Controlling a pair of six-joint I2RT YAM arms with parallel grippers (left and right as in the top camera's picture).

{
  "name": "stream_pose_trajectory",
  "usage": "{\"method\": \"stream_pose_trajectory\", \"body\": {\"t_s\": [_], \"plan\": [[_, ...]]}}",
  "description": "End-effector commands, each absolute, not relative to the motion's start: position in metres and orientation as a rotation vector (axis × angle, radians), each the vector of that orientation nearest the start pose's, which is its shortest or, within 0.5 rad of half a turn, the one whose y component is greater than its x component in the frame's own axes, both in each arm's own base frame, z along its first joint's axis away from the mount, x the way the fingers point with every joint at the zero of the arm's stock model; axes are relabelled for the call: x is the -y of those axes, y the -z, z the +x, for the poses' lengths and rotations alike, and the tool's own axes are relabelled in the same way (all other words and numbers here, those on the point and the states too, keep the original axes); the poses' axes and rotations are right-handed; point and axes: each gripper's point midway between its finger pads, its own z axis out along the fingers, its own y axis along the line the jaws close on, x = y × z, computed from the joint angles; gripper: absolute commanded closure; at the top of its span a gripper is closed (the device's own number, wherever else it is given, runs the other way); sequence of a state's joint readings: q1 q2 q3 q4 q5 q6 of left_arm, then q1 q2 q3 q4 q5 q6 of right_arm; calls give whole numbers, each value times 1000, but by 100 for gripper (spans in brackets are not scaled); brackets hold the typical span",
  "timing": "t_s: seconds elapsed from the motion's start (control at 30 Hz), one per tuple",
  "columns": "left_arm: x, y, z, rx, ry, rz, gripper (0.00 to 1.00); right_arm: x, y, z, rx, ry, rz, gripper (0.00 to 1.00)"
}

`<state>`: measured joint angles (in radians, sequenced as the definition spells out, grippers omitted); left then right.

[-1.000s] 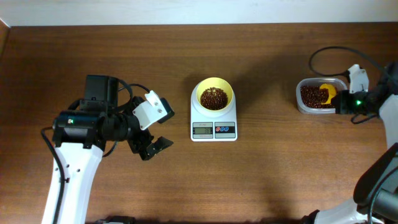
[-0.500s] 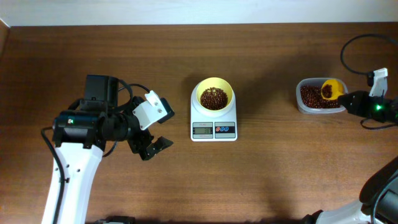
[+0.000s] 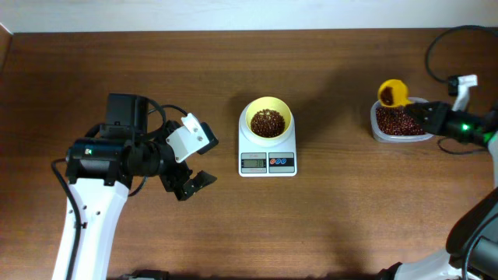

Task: Scoop item into bowl and weigh 50g on scale
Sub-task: 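Move the scoop back right and scoop more beans from the tub, then carry the second scoopful left and pour it into the yellow bowl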

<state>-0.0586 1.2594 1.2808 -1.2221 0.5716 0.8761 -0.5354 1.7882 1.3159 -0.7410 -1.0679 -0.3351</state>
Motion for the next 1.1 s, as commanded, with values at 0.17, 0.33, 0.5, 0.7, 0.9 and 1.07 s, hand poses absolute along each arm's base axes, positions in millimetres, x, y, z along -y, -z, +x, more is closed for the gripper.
{"method": "stream_pose_trajectory", "body": {"t_s": [0.17, 0.33, 0.5, 0.7, 0.9, 1.07], "plan": [[108, -235, 256, -2162, 471, 1284, 1, -51, -179, 409, -2166, -1162, -372, 96], [108, -235, 256, -2162, 471, 1284, 1, -102, -186, 411, -2100, -1172, -570, 96], [108, -235, 256, -2162, 471, 1284, 1, -145, -191, 407, -2012, -1159, -765, 96], [108, -235, 256, -2162, 471, 1284, 1, -175, -182, 399, -1966, -1058, -959, 96], [108, -235, 256, -2162, 471, 1284, 1, -184, -174, 404, -1968, -948, -1025, 96], [108, -235, 256, -2162, 471, 1284, 1, -195, -175, 407, -1906, -885, -1100, 96]]}}
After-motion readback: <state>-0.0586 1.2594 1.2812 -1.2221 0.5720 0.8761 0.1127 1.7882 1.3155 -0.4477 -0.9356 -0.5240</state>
